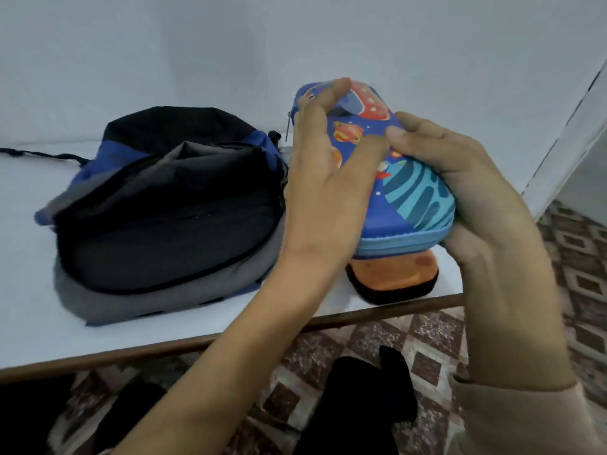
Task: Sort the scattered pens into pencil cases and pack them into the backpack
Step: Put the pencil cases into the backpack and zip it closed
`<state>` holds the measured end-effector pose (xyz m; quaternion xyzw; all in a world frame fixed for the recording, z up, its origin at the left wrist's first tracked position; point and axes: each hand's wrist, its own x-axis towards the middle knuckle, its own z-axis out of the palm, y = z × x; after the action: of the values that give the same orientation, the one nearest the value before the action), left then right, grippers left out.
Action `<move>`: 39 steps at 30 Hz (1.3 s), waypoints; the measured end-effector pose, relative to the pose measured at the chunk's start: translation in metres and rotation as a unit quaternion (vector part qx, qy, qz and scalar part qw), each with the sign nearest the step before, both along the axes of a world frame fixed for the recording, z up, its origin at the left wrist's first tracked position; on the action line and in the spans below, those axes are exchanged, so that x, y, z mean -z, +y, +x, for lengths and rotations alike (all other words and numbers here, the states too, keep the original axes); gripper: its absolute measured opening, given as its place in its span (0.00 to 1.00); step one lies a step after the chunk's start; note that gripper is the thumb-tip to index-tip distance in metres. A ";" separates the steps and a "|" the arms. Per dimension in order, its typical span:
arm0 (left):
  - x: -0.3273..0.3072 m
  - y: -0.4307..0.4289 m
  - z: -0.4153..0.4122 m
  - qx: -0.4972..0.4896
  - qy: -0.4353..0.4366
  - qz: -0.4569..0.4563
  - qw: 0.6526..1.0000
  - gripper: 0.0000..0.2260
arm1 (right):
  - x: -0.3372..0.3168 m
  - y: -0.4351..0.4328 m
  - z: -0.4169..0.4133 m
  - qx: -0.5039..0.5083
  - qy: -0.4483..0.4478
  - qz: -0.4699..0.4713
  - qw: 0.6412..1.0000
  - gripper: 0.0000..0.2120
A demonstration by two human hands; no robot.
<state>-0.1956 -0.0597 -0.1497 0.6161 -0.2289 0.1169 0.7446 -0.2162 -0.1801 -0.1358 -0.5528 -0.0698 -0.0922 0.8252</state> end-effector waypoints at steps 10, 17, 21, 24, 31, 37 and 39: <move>0.037 0.119 0.014 -0.059 0.067 0.027 0.996 0.16 | 0.045 0.114 0.028 -0.062 0.056 0.005 0.996 0.12; 0.063 0.141 0.025 -0.077 0.130 0.065 0.986 0.18 | 0.074 0.139 0.043 -0.052 0.096 -0.041 0.993 0.14; 0.067 0.146 0.027 -0.068 0.148 0.067 0.984 0.17 | 0.076 0.139 0.045 -0.053 0.099 -0.051 0.992 0.12; 0.060 0.151 0.041 -0.066 0.157 0.052 0.984 0.15 | 0.078 0.138 0.045 -0.056 0.101 -0.024 0.993 0.11; 0.071 0.191 0.136 -0.277 -0.023 0.437 0.856 0.25 | 0.080 0.139 0.045 -0.056 0.121 0.024 0.991 0.09; 0.067 0.199 0.176 -0.279 -0.086 0.552 0.781 0.24 | 0.082 0.140 0.042 -0.033 0.132 0.014 0.991 0.26; 0.061 0.199 0.182 -0.286 -0.095 0.543 0.784 0.22 | 0.085 0.143 0.037 0.009 0.096 -0.022 0.995 0.27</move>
<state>-0.0141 0.1398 -0.2110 0.9415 -0.1375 0.2390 0.1936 -0.1793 -0.0374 -0.2208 -0.5776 0.0125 -0.0444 0.8150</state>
